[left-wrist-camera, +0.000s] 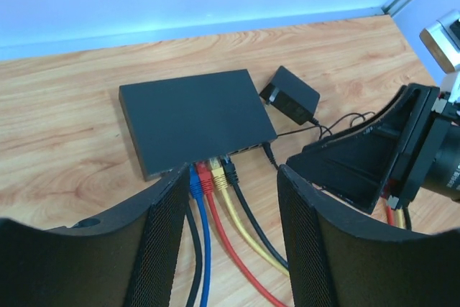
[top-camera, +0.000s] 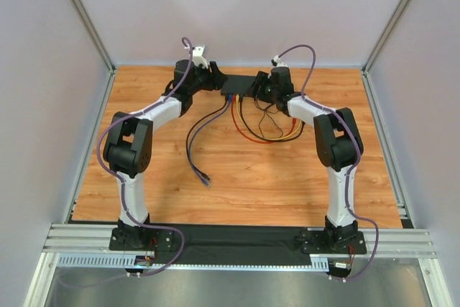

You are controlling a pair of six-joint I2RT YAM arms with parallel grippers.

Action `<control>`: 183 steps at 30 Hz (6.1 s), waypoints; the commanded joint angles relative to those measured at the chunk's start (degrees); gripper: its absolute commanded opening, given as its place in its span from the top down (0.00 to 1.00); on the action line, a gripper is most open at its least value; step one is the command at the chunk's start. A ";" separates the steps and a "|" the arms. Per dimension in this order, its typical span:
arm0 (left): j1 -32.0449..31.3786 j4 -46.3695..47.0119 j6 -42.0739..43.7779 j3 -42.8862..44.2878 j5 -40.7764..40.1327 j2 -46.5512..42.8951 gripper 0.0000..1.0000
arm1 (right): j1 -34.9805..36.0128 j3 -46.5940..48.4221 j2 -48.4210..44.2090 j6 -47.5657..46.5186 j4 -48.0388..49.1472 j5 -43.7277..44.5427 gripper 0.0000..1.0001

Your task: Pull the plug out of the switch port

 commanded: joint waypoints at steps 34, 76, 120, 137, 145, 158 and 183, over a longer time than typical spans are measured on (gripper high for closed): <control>-12.13 -40.13 12.99 45.77 -22.25 27.38 0.44 | -3.07 1.15 4.72 -1.01 0.34 -0.74 0.55; -9.76 -32.22 -4.15 36.99 -14.34 24.74 0.55 | -2.99 10.29 11.75 4.43 -5.01 -5.15 0.59; -16.44 -25.81 40.06 27.76 -10.74 16.66 0.37 | -7.47 9.16 9.92 -10.77 -20.23 -22.30 0.91; -16.53 -35.65 46.56 35.05 -12.32 24.03 0.37 | -8.26 3.09 4.55 -8.66 -16.18 -15.87 0.68; -16.44 -41.71 46.47 42.69 -15.57 28.52 0.37 | -8.08 2.39 4.90 -6.55 -14.87 -18.59 0.69; -16.53 -43.74 45.33 47.88 -20.49 31.77 0.39 | -5.71 -1.13 2.00 -4.09 -10.83 -16.13 0.69; -17.84 -44.71 47.26 49.64 -21.29 33.18 0.39 | -5.18 0.19 6.13 2.24 -5.29 -11.12 0.76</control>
